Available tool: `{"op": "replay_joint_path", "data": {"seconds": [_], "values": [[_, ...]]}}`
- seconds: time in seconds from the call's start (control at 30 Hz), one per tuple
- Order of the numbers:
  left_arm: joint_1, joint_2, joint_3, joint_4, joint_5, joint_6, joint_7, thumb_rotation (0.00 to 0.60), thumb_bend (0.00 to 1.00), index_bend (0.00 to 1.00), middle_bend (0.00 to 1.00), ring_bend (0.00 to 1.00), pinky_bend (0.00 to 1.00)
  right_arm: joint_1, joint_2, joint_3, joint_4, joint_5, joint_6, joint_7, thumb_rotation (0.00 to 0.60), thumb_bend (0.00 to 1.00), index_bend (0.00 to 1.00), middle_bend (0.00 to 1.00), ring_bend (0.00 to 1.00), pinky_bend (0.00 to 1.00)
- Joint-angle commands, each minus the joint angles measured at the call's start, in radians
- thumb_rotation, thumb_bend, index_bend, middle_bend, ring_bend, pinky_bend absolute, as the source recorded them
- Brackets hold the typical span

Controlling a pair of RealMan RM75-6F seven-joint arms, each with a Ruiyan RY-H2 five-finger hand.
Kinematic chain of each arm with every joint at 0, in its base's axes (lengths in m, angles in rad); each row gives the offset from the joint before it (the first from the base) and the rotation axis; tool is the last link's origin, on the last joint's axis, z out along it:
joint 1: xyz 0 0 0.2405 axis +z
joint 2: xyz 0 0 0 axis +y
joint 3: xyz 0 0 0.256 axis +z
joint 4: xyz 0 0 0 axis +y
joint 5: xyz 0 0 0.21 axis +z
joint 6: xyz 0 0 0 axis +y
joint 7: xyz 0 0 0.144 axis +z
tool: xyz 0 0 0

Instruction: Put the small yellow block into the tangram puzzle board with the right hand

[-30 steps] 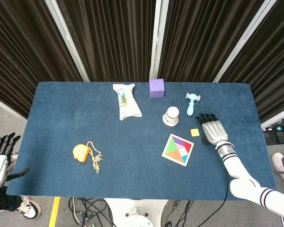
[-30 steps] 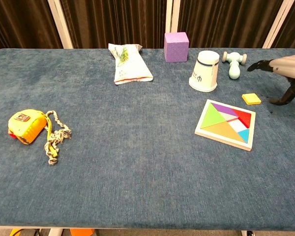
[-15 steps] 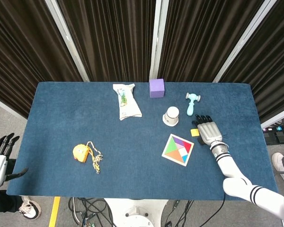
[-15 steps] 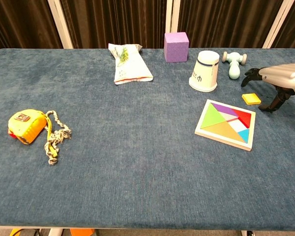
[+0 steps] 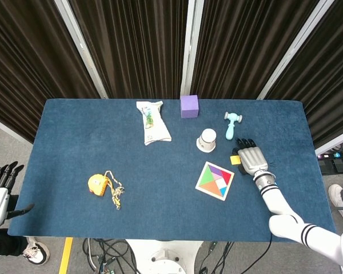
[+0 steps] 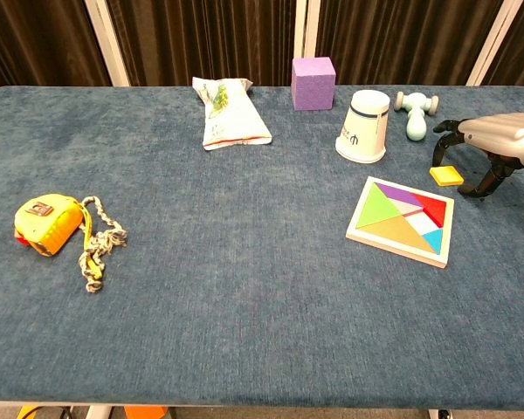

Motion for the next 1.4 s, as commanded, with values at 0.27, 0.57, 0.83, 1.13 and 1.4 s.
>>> {"op": "replay_joint_path", "data": {"seconds": [0.27, 0.57, 0.83, 1.13, 1.4], "values": [[-0.002, -0.004, 0.002, 0.004, 0.0, -0.006, -0.002, 0.6, 0.0, 0.09, 0.02, 0.0, 0.04, -0.004, -0.008, -0.004, 0.009, -0.02, 0.023, 0.02, 0.6, 0.27, 0.4, 0.0, 0.0, 0.0], [-0.001, -0.003, 0.002, 0.005, 0.0, -0.006, -0.002, 0.6, 0.0, 0.09, 0.02, 0.0, 0.04, -0.009, 0.004, 0.0, -0.003, -0.033, 0.045, 0.038, 0.6, 0.28, 0.44, 0.0, 0.0, 0.0], [-0.003, -0.002, 0.002, 0.001, -0.001, -0.008, 0.002, 0.6, 0.0, 0.09, 0.02, 0.0, 0.04, -0.037, 0.11, -0.004, -0.129, -0.127, 0.118, 0.097, 0.6, 0.28, 0.45, 0.0, 0.0, 0.0], [-0.007, 0.001, 0.002, -0.011, 0.003, -0.012, 0.017, 0.6, 0.0, 0.09, 0.02, 0.0, 0.04, -0.063, 0.199, -0.091, -0.256, -0.328, 0.165, 0.152, 0.6, 0.28, 0.46, 0.0, 0.0, 0.0], [-0.006, 0.007, 0.003, -0.02, 0.002, -0.01, 0.02, 0.6, 0.0, 0.09, 0.02, 0.0, 0.04, -0.058, 0.174, -0.113, -0.271, -0.368, 0.164, 0.123, 0.6, 0.28, 0.47, 0.0, 0.0, 0.0]]}}
